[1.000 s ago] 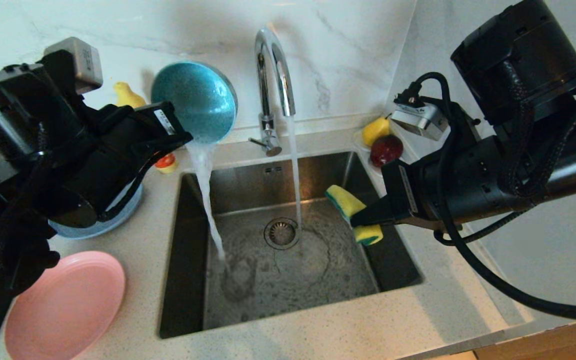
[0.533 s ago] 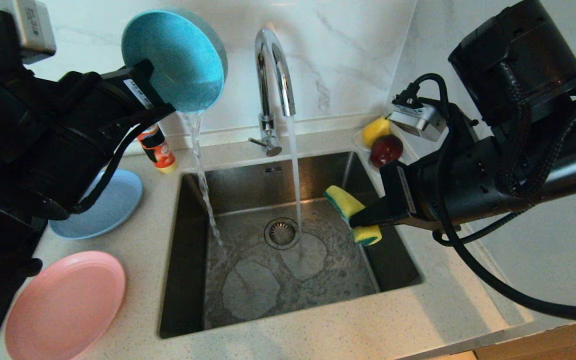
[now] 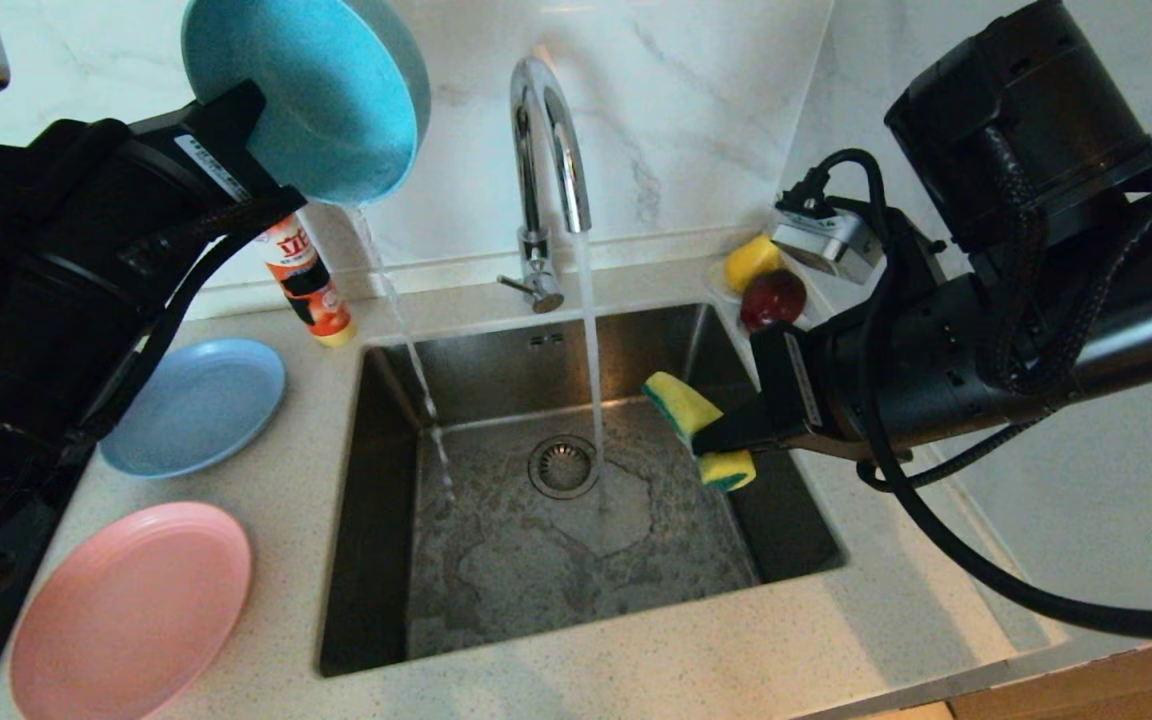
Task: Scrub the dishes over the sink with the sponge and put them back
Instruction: Rinse the bowl, then place the bowl on the table
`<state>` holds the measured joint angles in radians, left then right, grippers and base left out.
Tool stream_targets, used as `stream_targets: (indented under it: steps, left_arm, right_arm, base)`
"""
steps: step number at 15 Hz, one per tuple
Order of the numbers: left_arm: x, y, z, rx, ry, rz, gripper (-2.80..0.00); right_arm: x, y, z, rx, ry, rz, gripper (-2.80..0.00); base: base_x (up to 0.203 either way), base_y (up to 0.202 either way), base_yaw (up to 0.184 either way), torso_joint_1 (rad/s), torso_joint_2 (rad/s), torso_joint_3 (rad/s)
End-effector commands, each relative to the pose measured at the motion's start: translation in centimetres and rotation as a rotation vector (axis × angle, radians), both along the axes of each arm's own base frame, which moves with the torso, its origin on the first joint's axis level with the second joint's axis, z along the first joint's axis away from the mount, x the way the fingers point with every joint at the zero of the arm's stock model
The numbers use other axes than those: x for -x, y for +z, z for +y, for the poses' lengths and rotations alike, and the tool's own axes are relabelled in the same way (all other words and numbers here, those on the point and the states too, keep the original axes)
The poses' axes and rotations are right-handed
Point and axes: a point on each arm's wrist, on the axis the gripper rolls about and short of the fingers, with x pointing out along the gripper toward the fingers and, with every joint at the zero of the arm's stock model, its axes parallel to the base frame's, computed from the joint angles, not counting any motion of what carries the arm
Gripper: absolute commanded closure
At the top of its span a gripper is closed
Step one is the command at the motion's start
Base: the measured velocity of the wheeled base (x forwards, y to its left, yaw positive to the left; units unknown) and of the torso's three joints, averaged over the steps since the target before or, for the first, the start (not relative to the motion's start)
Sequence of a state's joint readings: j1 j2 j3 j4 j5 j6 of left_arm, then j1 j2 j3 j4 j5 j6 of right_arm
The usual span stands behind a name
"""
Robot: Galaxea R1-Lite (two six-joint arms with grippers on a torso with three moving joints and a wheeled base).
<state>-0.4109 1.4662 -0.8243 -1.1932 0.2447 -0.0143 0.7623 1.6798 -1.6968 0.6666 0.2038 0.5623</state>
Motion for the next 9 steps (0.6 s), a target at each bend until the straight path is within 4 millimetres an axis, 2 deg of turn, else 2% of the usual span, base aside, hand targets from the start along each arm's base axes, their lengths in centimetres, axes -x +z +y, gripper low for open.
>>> stream_targets:
  steps: [1,4,7,9]
  left_arm:
    - [0.0,-0.2,0.1,-0.002,0.008,0.013,0.00]
    - [-1.3,-1.8,0.7,-0.055,0.046,0.169,0.00]
    - [-2.2,-4.0,1.9,-0.126,0.091,0.444,0.00]
    - [-1.7,-3.6,2.6,-0.099,0.100,0.570,0.00]
  right_arm:
    - [-0.1,-0.2,0.1,0.005,-0.001,0.008,0.00]
    - [0.2,0.1,-0.1,0.001,0.001,0.000,0.00]
    - [0.4,0.2,-0.4,0.000,0.001,-0.007,0.00]
    - [0.4,0.4,-0.4,-0.003,0.001,-0.013,0.00]
  base:
    - [0.000,0.000,0.000,0.000,0.00,0.000]
    - [0.000,0.000,0.000,0.000,0.00,0.000]
    - [0.000,0.000,0.000,0.000,0.00,0.000]
    - [0.000,0.000,0.000,0.000,0.00,0.000]
